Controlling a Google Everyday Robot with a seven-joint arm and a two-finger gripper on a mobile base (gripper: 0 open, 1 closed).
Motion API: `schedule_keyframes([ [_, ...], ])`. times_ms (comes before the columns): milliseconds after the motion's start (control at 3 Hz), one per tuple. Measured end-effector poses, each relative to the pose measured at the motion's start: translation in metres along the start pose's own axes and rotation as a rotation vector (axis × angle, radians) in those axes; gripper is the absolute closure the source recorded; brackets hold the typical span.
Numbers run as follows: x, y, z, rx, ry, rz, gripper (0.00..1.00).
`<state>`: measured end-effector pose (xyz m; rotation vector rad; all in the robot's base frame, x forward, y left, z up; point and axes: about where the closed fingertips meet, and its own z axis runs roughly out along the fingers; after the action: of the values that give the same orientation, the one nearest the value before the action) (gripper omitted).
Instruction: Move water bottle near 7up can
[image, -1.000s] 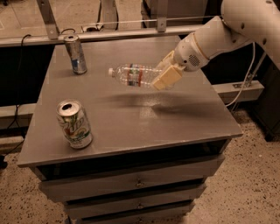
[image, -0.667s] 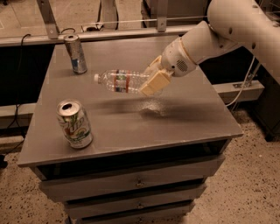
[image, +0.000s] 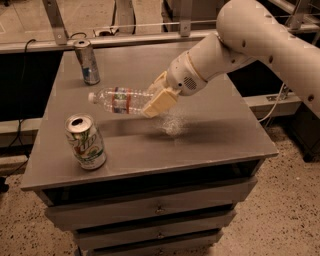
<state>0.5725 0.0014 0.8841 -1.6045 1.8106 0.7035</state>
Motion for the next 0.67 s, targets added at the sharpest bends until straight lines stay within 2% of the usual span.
schedule_keyframes([
  [667,0.000,0.017,0.031,-0.082,0.025,0.024,0.59],
])
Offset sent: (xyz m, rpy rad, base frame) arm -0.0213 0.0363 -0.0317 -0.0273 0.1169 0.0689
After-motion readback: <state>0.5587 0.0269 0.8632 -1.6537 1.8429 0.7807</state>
